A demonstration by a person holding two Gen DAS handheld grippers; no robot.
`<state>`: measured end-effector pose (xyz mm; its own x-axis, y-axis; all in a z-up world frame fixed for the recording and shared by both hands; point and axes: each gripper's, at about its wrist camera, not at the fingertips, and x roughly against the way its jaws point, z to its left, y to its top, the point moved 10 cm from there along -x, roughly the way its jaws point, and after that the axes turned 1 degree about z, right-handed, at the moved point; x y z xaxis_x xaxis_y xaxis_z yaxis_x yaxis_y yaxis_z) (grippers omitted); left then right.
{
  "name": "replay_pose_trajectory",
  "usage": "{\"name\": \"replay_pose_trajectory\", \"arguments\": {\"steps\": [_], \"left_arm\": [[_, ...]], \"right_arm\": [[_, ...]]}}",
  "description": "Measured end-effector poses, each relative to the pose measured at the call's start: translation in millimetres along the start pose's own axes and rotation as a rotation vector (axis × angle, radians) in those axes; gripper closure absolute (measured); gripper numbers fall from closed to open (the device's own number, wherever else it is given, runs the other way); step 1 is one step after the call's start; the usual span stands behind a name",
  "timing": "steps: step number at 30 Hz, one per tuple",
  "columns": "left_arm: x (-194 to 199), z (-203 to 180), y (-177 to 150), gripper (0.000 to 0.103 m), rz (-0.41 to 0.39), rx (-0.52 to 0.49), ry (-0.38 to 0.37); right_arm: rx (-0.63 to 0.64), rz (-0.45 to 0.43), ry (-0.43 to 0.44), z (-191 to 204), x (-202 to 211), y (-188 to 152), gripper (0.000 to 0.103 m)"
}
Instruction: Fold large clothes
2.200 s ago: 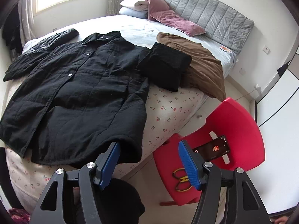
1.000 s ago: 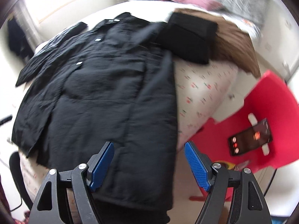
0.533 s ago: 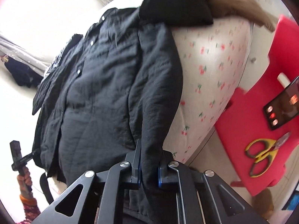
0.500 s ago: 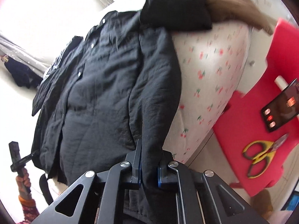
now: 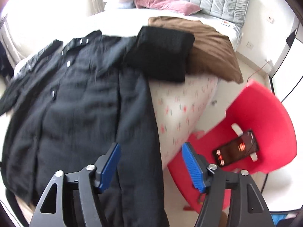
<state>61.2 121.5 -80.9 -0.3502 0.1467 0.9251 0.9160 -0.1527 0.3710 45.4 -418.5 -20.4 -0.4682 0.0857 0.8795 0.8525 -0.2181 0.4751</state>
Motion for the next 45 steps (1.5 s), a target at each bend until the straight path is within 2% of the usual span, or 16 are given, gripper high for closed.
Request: {"name": "replay_pose_trajectory", "arguments": {"steps": [3,9,13,16,21,25,30,31,32,33,35,36,38,41,45], "left_arm": [[2,-8,35,0.027,-0.044,-0.013,0.016],[-10,-55,104,0.025,-0.096,-0.036,-0.051],[-31,-87,140,0.019,-0.095,-0.070,-0.074],[-53,-106,165,0.018,-0.098,-0.095,-0.057],[-92,-120,186,0.016,-0.102,-0.105,-0.041],[-127,-126,185,0.016,-0.048,-0.079,-0.079],[-140,-131,175,0.016,-0.027,-0.094,-0.104],[-138,-131,174,0.016,-0.032,-0.102,-0.102],[-138,-132,174,0.016,-0.033,-0.105,-0.101],[-137,-132,174,0.016,-0.032,-0.106,-0.101],[-135,-134,173,0.016,-0.033,-0.105,-0.109],[-134,-134,172,0.016,-0.032,-0.107,-0.113],[-132,-136,170,0.016,-0.030,-0.114,-0.116],[-132,-137,165,0.016,-0.025,-0.128,-0.108],[-135,-138,159,0.016,-0.013,-0.134,-0.108]], "right_arm": [[-0.051,-0.021,-0.006,-3,-6,41,0.026],[-0.165,-0.050,-0.064,10,-45,129,0.025],[-0.217,-0.054,-0.147,20,-84,181,0.025],[-0.248,-0.046,-0.220,28,-117,210,0.025],[-0.245,-0.033,-0.409,26,-166,235,0.024],[-0.237,-0.021,-0.563,7,-195,240,0.024],[-0.235,-0.036,-0.614,-28,-196,228,0.026],[-0.234,-0.044,-0.605,-34,-193,225,0.029],[-0.228,-0.050,-0.587,-39,-189,222,0.040],[-0.219,-0.051,-0.559,-44,-184,219,0.060],[-0.198,-0.048,-0.508,-54,-171,213,0.081],[-0.186,-0.052,-0.490,-58,-164,210,0.088],[-0.151,-0.069,-0.521,-72,-141,206,0.094],[-0.120,-0.110,-0.655,-116,-98,208,0.096],[-0.139,-0.111,-0.837,-181,-58,208,0.096]]}}
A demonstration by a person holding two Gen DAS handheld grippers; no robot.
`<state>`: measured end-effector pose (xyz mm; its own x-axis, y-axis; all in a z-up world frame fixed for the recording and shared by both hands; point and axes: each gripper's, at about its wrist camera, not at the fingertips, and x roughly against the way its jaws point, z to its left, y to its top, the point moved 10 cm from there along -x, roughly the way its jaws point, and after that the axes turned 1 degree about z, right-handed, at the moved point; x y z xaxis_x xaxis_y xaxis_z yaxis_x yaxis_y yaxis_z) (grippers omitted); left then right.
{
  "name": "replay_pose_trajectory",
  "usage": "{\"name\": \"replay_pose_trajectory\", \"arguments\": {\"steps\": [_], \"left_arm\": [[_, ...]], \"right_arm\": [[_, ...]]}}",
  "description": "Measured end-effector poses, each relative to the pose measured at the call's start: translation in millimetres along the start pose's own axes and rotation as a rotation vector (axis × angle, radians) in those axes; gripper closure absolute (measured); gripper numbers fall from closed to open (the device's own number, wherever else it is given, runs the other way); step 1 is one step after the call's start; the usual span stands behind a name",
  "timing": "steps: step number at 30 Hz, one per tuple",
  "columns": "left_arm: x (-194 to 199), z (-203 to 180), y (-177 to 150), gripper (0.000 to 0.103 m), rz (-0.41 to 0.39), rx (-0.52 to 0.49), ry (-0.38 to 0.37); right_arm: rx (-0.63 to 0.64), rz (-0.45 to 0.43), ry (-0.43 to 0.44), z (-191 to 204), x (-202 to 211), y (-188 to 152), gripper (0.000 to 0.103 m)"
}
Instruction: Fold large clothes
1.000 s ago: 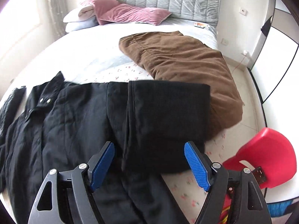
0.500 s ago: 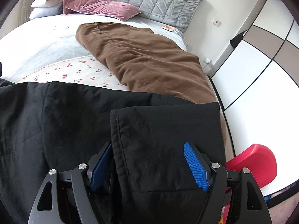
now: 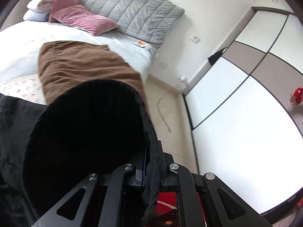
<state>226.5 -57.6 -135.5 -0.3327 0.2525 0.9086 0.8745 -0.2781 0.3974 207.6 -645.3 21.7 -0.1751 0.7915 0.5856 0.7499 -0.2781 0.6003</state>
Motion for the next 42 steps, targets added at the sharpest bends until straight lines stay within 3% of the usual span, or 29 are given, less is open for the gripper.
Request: {"name": "replay_pose_trajectory", "arguments": {"steps": [2,4,6,7,15,21,26,28,33,37,42], "left_arm": [[-2,0,-4,0.016,0.008,-0.001,-0.001],[-1,0,-6,0.016,0.010,-0.003,0.003],[3,3,-8,0.016,0.010,0.000,0.008],[6,6,-9,0.016,0.009,0.004,0.010],[34,41,-12,0.016,-0.020,0.050,0.029],[59,82,-12,0.016,-0.061,0.106,0.096],[76,130,-15,0.016,-0.082,0.212,0.114],[81,148,-18,0.016,-0.085,0.245,0.127],[90,203,-26,0.016,-0.108,0.337,0.192],[97,257,-31,0.016,-0.152,0.458,0.204],[112,333,-42,0.016,-0.262,0.694,0.162]], "right_arm": [[0.015,0.009,-0.079,-22,-14,3,0.095],[0.031,0.054,-0.069,-28,-28,2,0.082],[0.049,0.061,-0.100,-34,-33,4,0.053],[0.057,0.050,-0.121,-37,-32,6,0.048],[0.045,0.080,-0.140,-80,-31,20,0.026],[0.024,0.105,-0.025,-101,-23,28,0.022],[-0.018,0.163,0.211,-105,-9,29,0.022],[-0.048,0.163,0.268,-110,0,31,0.022],[-0.162,0.120,0.279,-145,21,43,0.020],[-0.136,0.069,0.357,-113,47,45,0.020],[-0.057,0.022,0.529,-21,91,40,0.020]]}}
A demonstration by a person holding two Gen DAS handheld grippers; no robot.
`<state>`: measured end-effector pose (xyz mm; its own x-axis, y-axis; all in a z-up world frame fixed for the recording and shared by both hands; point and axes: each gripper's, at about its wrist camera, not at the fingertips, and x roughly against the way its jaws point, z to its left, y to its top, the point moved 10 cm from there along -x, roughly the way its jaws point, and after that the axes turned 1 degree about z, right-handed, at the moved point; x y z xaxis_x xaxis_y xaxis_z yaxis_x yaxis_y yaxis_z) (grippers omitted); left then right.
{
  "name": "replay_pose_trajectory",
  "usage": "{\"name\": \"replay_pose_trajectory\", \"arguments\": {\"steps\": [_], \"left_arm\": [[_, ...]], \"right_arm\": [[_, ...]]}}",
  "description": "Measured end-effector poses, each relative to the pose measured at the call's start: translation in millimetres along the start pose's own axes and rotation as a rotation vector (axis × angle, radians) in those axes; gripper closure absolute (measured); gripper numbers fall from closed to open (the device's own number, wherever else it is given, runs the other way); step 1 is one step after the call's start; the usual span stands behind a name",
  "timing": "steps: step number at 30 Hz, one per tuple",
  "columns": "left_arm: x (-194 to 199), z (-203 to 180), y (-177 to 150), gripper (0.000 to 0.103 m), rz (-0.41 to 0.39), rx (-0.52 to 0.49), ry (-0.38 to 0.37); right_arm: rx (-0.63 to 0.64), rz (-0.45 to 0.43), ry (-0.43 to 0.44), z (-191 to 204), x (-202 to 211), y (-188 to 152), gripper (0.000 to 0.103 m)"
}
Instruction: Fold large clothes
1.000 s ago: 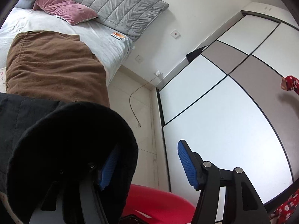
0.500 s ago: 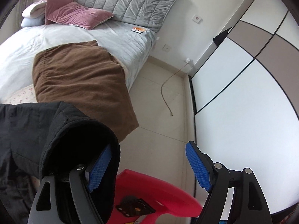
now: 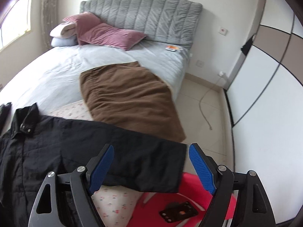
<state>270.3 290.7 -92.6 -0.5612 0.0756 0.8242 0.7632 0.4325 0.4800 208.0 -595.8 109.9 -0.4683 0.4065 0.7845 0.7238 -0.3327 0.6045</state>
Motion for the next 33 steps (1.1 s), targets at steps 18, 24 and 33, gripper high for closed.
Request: {"name": "replay_pose_trajectory", "arguments": {"steps": [18,24,33], "left_arm": [[53,85,112,0.095,-0.467,0.482,-0.101],[98,15,149,0.096,-0.614,0.319,-0.113],[154,-237,126,0.096,-0.611,-0.137,-0.362]], "right_arm": [[0.307,0.194,0.377,311,-90,-123,0.020],[0.331,0.217,0.460,346,-88,-142,0.020],[0.305,0.199,0.511,349,-82,-141,0.020]]}}
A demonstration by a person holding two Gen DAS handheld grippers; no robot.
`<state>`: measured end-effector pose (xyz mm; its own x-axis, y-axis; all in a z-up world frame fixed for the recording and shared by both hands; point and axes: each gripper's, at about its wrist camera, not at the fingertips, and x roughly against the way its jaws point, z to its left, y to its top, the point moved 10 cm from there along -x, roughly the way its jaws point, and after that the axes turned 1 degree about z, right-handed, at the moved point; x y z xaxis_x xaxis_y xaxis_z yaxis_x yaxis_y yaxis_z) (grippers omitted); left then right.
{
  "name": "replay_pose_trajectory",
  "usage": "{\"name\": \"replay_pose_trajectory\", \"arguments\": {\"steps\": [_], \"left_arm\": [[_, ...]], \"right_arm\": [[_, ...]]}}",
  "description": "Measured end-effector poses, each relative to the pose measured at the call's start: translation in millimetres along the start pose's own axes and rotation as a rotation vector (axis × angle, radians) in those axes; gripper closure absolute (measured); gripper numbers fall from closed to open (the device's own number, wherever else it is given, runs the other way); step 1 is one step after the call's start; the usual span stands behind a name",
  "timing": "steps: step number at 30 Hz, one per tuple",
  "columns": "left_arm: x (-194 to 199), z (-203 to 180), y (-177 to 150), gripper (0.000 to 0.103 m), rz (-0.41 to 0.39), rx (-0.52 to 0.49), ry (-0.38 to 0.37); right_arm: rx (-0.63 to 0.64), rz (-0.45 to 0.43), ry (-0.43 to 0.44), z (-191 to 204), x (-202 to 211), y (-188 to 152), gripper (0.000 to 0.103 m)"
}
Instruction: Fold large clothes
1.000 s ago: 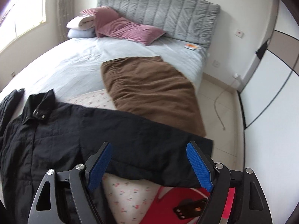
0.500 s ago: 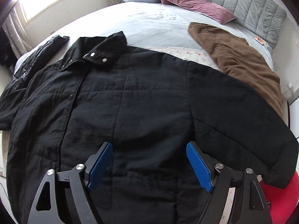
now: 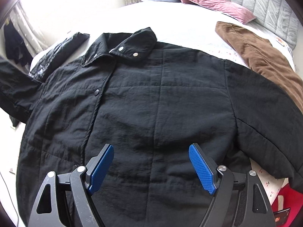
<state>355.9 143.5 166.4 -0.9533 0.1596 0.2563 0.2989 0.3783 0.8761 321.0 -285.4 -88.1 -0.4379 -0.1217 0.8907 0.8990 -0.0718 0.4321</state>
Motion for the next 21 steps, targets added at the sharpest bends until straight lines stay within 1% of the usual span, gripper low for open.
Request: {"name": "replay_pose_trajectory", "arguments": {"steps": [1,2,4,5,6,7,8,9,10,11,12,13,14,15,17,18,19,21], "left_arm": [[-6,-25,-7,0.096,0.025,-0.021,-0.035],[-12,-40,-13,0.096,0.045,-0.032,-0.061],[-26,-81,-33,0.096,0.110,-0.058,-0.125],[-32,-94,-45,0.096,0.139,-0.069,-0.150],[-38,-113,-61,0.095,0.184,-0.087,-0.191],[-43,-130,-77,0.091,0.245,-0.107,-0.250],[-50,-147,-95,0.087,0.331,-0.130,-0.316],[-53,-161,-111,0.076,0.402,-0.142,-0.373],[-55,-173,-125,0.064,0.454,-0.152,-0.416],[-54,-178,-130,0.057,0.467,-0.160,-0.430],[-52,-176,-131,0.042,0.456,-0.174,-0.424],[-51,-169,-129,0.035,0.430,-0.192,-0.399],[-51,-159,-127,0.035,0.413,-0.204,-0.375],[-57,-139,-123,0.035,0.410,-0.210,-0.338],[-70,-98,-129,0.035,0.430,-0.230,-0.235],[-78,-77,-139,0.035,0.451,-0.255,-0.174],[-84,-57,-147,0.035,0.473,-0.268,-0.147],[-99,-25,-181,0.035,0.547,-0.279,-0.097]], "right_arm": [[-0.011,-0.003,0.008,-2,2,0,0.020],[-0.021,-0.005,0.015,-5,4,0,0.020],[-0.038,-0.013,0.026,-12,10,-1,0.020],[-0.044,-0.017,0.031,-15,13,-2,0.020],[-0.049,-0.021,0.035,-18,16,-2,0.020],[-0.053,-0.025,0.036,-21,18,-3,0.020],[-0.056,-0.027,0.035,-24,20,-3,0.020],[-0.058,-0.029,0.035,-27,22,-4,0.020],[-0.060,-0.030,0.035,-31,24,-5,0.020],[-0.061,-0.030,0.034,-34,25,-6,0.020],[-0.062,-0.030,0.032,-38,26,-8,0.020],[-0.064,-0.030,0.029,-42,26,-9,0.020],[-0.069,-0.032,0.027,-46,27,-10,0.020],[-0.075,-0.034,0.027,-49,27,-12,0.020],[-0.093,-0.032,0.028,-56,25,-16,0.020],[-0.106,-0.031,0.029,-60,24,-18,0.020],[-0.122,-0.032,0.031,-63,24,-20,0.020],[-0.142,-0.035,0.038,-69,24,-25,0.020]]}}
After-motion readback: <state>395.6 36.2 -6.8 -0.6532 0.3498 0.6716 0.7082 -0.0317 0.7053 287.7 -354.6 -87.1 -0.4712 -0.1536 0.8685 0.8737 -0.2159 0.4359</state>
